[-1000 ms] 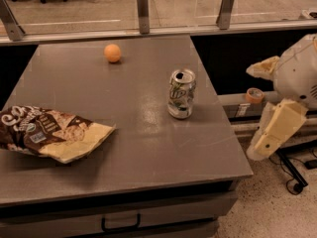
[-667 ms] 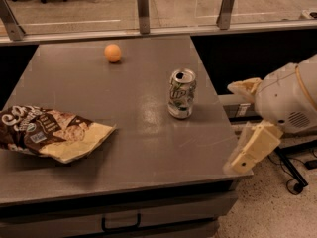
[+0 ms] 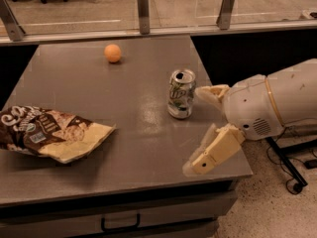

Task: Move brown chip bag near 7up can

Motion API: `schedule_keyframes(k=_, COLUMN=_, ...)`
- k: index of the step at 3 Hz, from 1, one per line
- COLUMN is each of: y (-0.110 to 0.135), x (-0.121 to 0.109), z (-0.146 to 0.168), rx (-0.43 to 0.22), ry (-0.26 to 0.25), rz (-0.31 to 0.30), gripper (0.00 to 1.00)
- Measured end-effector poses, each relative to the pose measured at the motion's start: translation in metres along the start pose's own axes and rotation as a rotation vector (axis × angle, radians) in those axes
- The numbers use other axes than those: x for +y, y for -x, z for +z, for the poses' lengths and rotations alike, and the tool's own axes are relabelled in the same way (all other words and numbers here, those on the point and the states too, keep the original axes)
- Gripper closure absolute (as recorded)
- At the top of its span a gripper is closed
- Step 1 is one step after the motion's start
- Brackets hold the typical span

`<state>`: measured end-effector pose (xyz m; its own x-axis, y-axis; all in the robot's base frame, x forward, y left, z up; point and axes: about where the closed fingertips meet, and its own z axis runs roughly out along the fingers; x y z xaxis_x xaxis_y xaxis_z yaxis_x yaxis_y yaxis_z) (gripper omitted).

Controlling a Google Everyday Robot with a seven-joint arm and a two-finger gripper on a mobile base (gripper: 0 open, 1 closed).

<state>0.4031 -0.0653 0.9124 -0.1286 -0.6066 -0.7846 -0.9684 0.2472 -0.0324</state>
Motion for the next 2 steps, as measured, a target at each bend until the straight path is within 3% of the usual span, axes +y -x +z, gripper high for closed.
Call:
schedule_keyframes(k=1, y=-0.004, x=0.005, z=0.006, rx=-0.016, ry=0.019, rz=-0.005, gripper=0.00)
schedule_keyframes(k=2, y=0.005, x=0.027, z=0.043, rx=-0.095, ry=0.080, rz=-0.010, gripper=0.00)
